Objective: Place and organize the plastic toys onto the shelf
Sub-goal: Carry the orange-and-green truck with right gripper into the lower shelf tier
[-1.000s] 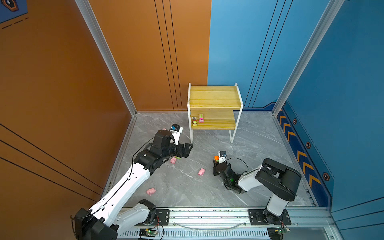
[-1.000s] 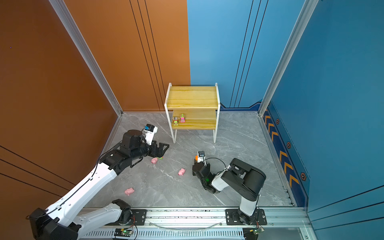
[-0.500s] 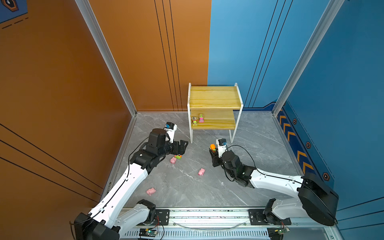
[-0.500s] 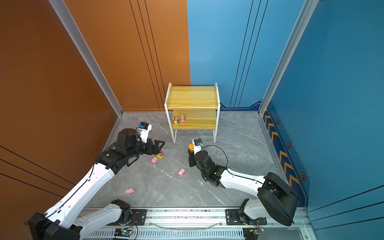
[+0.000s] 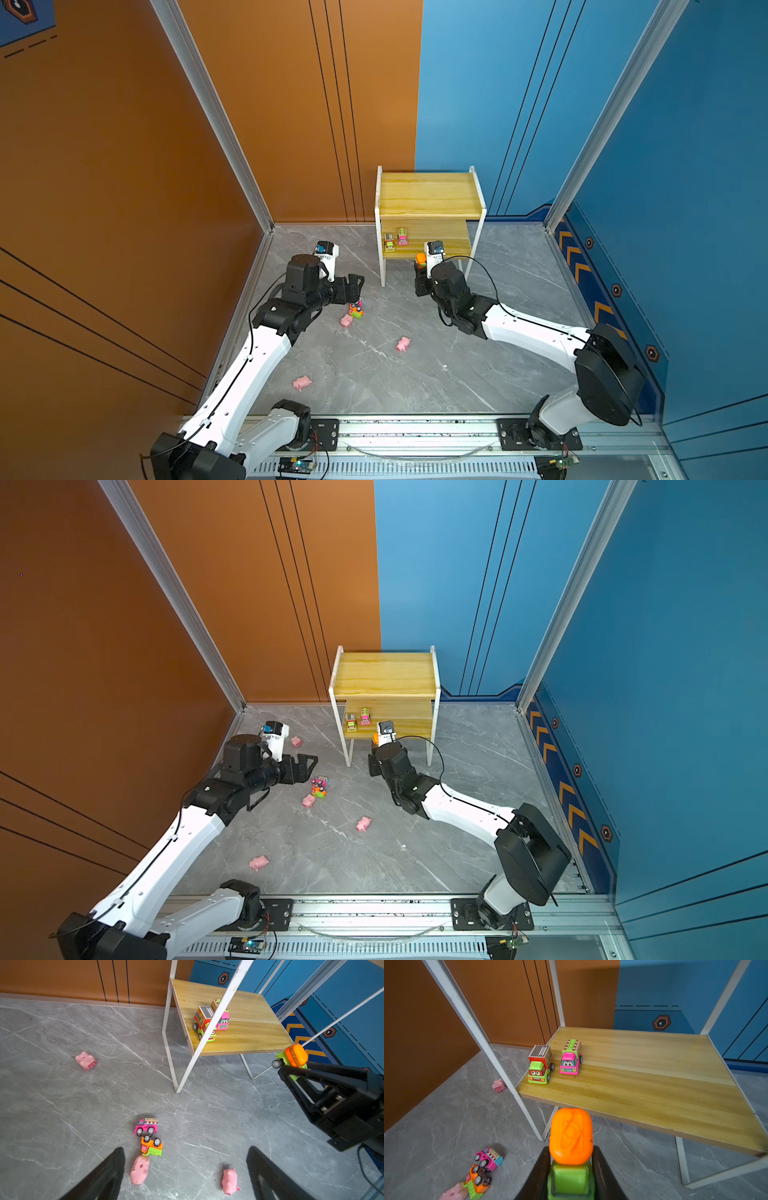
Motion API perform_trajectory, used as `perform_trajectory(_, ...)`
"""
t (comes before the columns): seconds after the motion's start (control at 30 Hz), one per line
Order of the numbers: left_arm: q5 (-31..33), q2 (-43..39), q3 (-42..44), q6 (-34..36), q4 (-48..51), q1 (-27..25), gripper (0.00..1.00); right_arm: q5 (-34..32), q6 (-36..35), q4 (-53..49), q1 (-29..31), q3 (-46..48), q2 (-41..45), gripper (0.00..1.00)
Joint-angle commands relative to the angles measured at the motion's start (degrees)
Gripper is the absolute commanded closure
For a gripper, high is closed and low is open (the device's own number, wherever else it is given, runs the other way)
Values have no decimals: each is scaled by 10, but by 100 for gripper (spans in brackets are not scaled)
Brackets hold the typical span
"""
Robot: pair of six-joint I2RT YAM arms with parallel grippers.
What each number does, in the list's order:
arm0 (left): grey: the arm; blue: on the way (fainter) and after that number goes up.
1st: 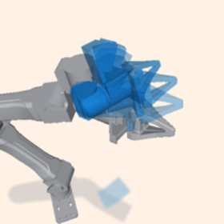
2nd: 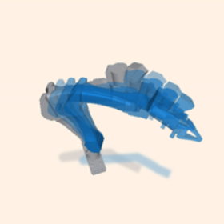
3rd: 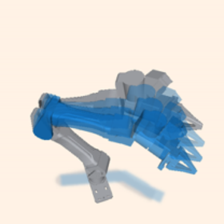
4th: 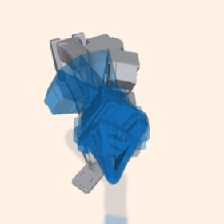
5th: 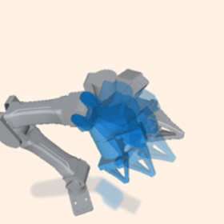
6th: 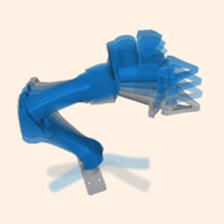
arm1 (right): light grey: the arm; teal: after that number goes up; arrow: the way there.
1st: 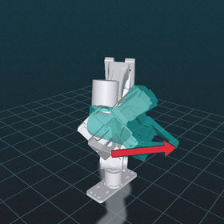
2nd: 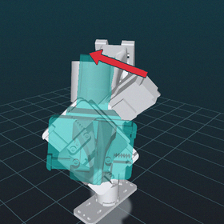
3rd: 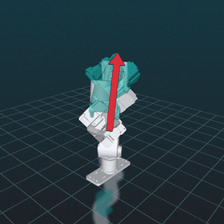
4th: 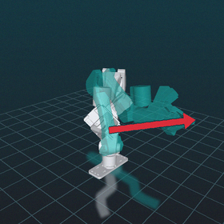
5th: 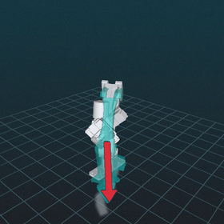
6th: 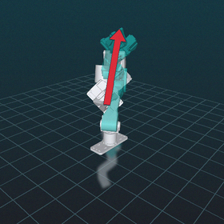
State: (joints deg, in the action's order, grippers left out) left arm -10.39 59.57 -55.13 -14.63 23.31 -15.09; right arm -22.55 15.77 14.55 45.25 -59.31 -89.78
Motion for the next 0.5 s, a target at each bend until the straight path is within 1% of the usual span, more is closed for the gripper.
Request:
perform_trajectory(0.0, -16, -2, 6, -4, -12, 5, 8, -49, -11, -1, -4, -28, -24, 81)
perform_trajectory(0.23, -18, -2, 6, -5, -12, 5, 8, -82, -12, 55, -11, -50, -73, 80)
perform_trajectory(0.47, -20, -2, 6, -3, -12, 7, 8, -75, -17, 90, -35, -78, -119, 79)
